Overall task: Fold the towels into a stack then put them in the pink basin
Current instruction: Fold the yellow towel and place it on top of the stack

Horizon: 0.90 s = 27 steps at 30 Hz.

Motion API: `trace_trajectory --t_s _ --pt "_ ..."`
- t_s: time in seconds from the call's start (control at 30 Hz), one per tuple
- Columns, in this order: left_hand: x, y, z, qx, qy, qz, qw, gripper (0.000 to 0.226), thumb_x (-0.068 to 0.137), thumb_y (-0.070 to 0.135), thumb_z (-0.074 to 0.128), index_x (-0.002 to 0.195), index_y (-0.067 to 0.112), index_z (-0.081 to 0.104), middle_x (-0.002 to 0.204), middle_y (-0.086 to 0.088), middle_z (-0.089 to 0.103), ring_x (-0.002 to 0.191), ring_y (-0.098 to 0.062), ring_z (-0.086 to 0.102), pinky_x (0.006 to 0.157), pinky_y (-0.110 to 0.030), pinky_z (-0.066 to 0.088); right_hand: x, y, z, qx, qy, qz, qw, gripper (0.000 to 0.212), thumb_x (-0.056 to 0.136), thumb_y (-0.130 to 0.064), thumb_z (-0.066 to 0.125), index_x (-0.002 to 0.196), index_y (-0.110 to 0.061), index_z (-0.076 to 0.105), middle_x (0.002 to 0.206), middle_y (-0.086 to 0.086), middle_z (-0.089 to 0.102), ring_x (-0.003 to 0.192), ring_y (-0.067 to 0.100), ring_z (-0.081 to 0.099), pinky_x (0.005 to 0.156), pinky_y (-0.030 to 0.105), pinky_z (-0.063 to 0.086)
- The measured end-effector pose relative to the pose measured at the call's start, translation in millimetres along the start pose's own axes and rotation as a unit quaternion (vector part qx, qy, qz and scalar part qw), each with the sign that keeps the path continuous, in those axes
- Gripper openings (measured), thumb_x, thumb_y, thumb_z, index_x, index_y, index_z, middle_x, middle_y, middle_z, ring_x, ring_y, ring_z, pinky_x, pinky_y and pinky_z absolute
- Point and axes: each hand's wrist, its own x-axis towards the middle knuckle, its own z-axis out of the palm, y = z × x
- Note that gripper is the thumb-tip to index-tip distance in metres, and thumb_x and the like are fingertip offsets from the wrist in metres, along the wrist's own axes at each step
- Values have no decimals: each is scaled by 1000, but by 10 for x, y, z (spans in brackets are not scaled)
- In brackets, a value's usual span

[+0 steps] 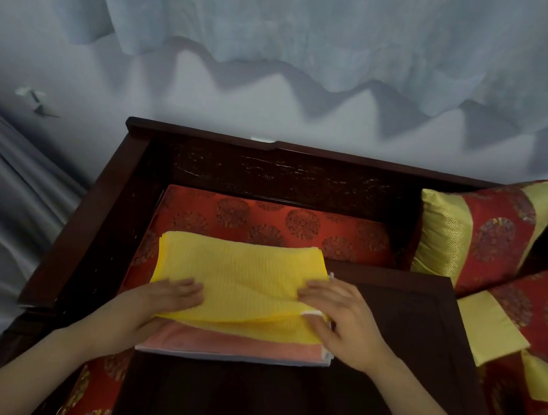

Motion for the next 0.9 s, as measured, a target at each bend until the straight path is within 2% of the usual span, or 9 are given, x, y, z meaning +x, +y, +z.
trace_trajectory --t_s 0.17,0.23,0.3,0.4,0.5,0.57,0.67,0.8,0.9 --pt "-438 583 81 78 37 66 994 59 90 64 34 145 50 15 158 22 -7 145 0 -11 118 -29 -4 -372 -66 200 -43 -135 -2 990 39 98 -46 38 136 -43 46 154 -20 27 145 -2 11 120 33 8" --pt "-408 568 111 70 21 37 997 55 91 63 32 143 51 19 158 23 -4 145 1 -8 118 -28 -2 -465 -63 267 -55 -179 28 982 42 101 -50 26 143 -47 32 158 -23 7 146 -2 -5 118 36 -4" --pt "-341 566 85 55 48 13 997 46 91 64 31 135 51 38 152 25 21 142 3 14 117 -29 14 -487 -73 305 -66 -189 40 979 43 101 -51 21 144 -49 28 158 -24 2 145 -2 -9 117 40 -6" --pt "-169 712 -32 80 155 -11 985 39 94 59 26 106 42 58 110 23 52 109 2 47 90 -34 46 -378 -154 301 -47 -113 76 990 42 98 -54 24 124 -43 56 147 -21 39 139 -3 22 115 46 25" --pt "210 976 -128 120 256 -32 959 41 95 47 32 118 26 58 123 6 57 115 -19 56 90 -38 50 -53 -314 274 -65 47 97 992 33 96 -47 40 108 -31 66 121 -9 60 116 8 47 89 43 49" --pt "464 1075 -107 160 248 -89 951 54 94 49 28 142 25 37 153 0 33 141 -23 33 108 -48 33 169 -413 306 -95 29 137 986 45 95 -49 38 135 -32 49 146 -1 43 135 17 37 109 45 36" --pt "629 937 155 158 175 -171 956 76 88 68 8 151 24 6 159 1 -1 147 -15 -4 114 -57 5 232 -404 499 -139 -103 183 968 64 96 -58 18 152 -31 3 161 -3 -6 148 16 -10 118 48 -9" --pt "584 819 397 159 153 -204 954 90 80 75 -9 150 20 3 160 0 5 144 -10 -11 115 -59 7 44 -331 651 -174 -136 218 951 69 94 -63 10 150 -25 19 160 1 18 147 20 11 111 45 -8" --pt "625 1003 200 125 173 -195 957 99 67 78 -24 145 18 -13 156 3 -15 142 -10 -20 115 -55 -3 57 -291 369 -181 -97 244 948 74 94 -62 14 152 -20 -3 161 -2 -9 146 15 -16 110 42 -24"
